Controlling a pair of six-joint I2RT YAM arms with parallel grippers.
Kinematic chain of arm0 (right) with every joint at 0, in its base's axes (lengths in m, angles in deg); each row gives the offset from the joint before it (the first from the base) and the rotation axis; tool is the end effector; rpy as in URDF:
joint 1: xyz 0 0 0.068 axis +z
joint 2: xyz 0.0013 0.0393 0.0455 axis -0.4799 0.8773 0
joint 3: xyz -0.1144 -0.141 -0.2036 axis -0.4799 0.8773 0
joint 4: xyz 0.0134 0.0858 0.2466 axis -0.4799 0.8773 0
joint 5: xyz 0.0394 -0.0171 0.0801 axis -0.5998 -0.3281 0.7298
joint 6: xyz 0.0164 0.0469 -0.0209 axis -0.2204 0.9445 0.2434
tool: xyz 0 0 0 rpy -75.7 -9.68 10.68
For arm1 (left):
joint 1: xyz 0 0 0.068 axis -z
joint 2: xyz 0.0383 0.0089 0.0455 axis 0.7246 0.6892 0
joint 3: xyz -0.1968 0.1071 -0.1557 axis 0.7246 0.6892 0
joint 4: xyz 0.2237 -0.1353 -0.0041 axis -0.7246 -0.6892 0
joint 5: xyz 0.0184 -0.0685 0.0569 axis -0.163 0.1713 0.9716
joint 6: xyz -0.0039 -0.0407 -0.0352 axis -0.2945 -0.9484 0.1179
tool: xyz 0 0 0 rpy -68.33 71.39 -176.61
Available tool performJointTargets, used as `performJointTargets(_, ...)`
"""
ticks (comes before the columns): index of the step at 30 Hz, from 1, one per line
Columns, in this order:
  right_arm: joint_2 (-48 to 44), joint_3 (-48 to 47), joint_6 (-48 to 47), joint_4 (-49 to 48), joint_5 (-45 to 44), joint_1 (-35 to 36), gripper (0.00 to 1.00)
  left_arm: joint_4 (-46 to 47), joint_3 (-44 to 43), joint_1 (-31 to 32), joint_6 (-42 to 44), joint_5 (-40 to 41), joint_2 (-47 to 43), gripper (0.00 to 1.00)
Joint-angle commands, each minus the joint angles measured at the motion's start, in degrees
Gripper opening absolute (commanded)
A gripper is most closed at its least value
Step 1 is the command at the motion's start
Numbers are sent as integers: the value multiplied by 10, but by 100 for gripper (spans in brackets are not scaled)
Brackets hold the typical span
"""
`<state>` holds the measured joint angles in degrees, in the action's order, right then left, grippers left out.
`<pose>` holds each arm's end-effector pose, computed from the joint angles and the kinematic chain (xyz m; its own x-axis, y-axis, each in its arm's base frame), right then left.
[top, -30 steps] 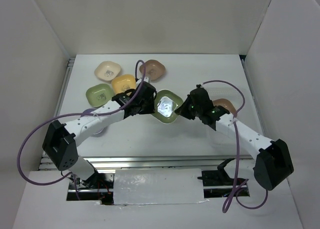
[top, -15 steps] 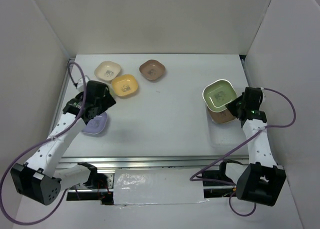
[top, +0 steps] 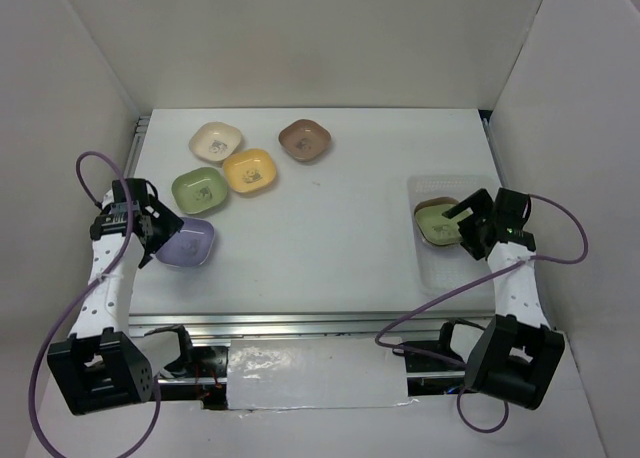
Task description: Place the plates into the plastic bin on the countertop
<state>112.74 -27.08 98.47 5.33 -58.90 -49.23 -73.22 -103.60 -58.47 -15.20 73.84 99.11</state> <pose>0.2084 -0.0713 0.2322 -0.3851 0.8154 -0.4321 0.6233 0.5751 0.5298 0.2075 0.0529 0.2754 -0.3367 -0.7678 -0.5450 -0.8012 0.5377 -0.2626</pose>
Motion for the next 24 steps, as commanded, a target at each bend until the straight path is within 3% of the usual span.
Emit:
performJointTargets(1, -53, -37, -8, 15, -8, 12, 100, 13, -8, -11, 29, -31, -13, 99)
performJointTargets(8, -114, -108, -36, 69, -51, 30, 100, -7, 1, -55, 27, -43, -26, 99)
performJointTargets(13, -118, -82, -37, 47, 20, 42, 100, 7, 37, -70, 10, -70, -26, 99)
performJointTargets(20, -163, -69, -32, 21, 45, 134, 100, 41, 61, -69, -28, -55, 25, 99)
performJointTargets(24, -168, -80, -31, 23, 49, 195, 100, 106, 95, -56, -59, -60, 77, 97)
